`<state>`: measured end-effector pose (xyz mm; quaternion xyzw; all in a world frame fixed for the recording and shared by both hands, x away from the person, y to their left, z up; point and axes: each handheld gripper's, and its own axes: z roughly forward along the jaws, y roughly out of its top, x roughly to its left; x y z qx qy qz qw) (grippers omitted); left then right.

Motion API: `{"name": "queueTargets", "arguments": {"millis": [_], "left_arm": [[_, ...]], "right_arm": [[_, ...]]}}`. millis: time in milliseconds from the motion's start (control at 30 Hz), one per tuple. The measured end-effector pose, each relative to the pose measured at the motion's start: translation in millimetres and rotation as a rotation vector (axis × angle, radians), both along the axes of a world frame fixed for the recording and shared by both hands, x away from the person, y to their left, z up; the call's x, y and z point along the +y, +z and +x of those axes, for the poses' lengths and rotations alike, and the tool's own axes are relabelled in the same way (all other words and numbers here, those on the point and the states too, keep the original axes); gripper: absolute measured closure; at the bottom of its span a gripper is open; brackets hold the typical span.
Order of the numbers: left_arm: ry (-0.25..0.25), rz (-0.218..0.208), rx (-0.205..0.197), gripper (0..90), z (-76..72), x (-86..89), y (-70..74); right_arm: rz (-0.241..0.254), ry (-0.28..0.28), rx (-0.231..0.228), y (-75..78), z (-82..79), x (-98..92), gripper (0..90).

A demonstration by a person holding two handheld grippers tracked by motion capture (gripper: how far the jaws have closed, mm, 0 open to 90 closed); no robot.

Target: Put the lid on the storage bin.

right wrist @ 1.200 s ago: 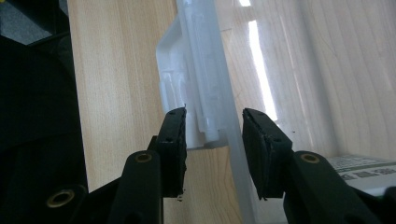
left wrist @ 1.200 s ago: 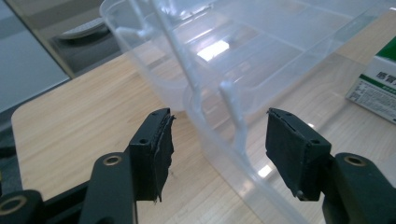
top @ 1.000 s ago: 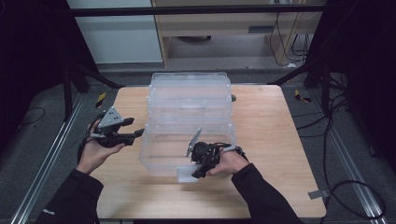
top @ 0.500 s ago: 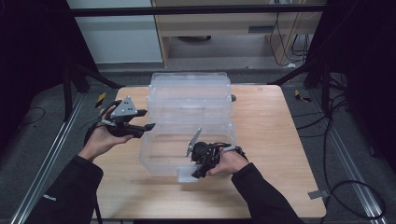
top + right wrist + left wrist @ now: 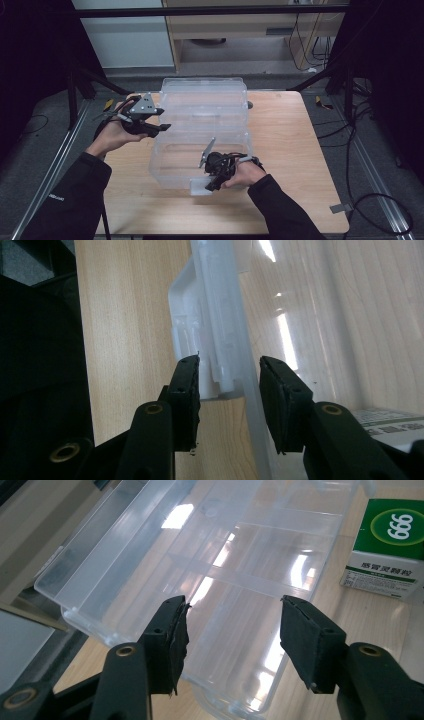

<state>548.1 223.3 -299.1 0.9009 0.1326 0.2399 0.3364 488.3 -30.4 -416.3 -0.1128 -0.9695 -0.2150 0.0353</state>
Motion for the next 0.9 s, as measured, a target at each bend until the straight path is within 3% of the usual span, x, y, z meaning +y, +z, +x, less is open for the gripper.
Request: {"name": "queueTargets", "arguments": {"millis": [167, 267, 533, 900], "left_arm": [[-0.034, 0.05, -0.008, 46.7, 9.1, -6.1, 4.3], [-0.053, 0.045, -0.013, 48.2, 14.3, -10.3, 4.9], [-0.079, 0.109, -0.026, 50.5, 30.1, -17.8, 5.9], [-0.098, 0.139, -0.032, 55.6, 51.2, -26.2, -3.0]], "right_arm": [[-0.001, 0.002, -0.001, 0.1, -0.2, 0.5, 61.1], [-0.001, 0.003, -0.002, 0.1, -0.2, 0.5, 61.1], [0.0, 0.007, -0.001, 0.0, 0.4, 0.1, 61.1], [0.002, 0.005, 0.003, -0.4, 0.9, 0.0, 61.1]]}}
